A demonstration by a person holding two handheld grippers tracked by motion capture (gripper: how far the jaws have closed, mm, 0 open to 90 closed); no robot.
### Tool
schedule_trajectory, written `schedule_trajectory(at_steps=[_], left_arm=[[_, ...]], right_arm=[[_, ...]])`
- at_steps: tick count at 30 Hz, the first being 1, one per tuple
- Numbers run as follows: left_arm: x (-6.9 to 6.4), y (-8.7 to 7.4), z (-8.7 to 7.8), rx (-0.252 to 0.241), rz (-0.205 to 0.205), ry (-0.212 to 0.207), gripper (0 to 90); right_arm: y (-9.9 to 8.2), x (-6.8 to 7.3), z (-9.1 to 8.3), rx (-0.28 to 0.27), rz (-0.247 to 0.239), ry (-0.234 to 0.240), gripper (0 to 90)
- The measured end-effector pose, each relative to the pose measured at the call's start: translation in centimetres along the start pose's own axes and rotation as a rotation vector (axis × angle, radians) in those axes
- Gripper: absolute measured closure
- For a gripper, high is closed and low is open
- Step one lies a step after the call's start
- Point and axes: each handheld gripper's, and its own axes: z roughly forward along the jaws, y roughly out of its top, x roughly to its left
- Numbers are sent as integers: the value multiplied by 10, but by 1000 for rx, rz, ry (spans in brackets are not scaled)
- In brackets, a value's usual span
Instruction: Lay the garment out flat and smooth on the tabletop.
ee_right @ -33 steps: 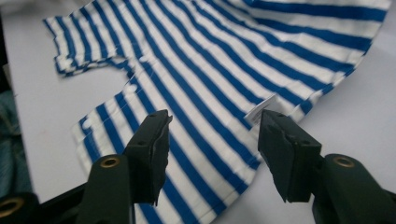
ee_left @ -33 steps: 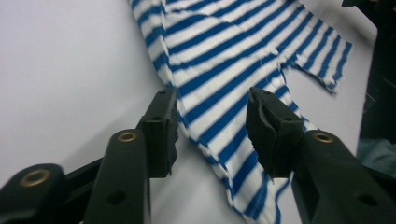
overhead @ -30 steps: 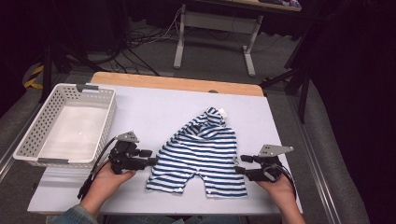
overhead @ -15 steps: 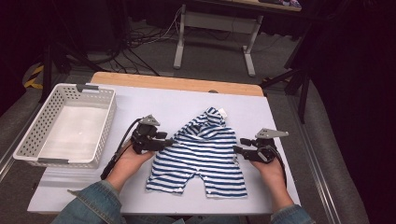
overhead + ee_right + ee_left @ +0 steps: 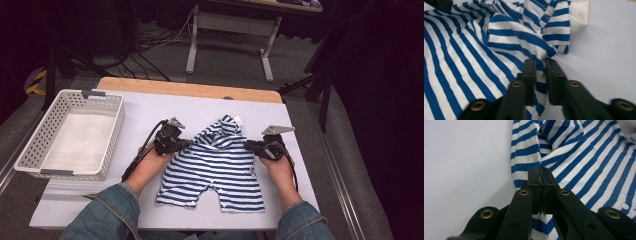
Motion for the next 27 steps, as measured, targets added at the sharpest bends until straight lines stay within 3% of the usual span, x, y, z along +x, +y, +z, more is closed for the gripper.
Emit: schedule_trajectory(at_steps=[4, 6, 12, 16, 18, 24, 27], left_arm=[[2, -1, -4, 2, -8, 10, 892], [3, -1, -14, -19, -27, 5, 894], [1, -8, -32, -37, -18, 10, 894], [-1, -21, -44, -30, -30, 5, 893], [-4, -35, -52, -10, -27, 9, 893], [-8, -62, -64, 29, -38, -10, 893], [-10, -75, -69, 36, -52, -28, 892]], right_arm=[[0, 5, 0, 13, -8, 8, 870], [1, 9, -5, 3, -19, 18, 873], [-1, 16, -17, -1, -32, 49, 874], [-7, 26, -26, 13, -50, 90, 874], [-11, 32, -30, 22, -59, 110, 874], [-23, 41, -38, 42, -67, 126, 874], [-35, 43, -44, 54, -49, 135, 876]])
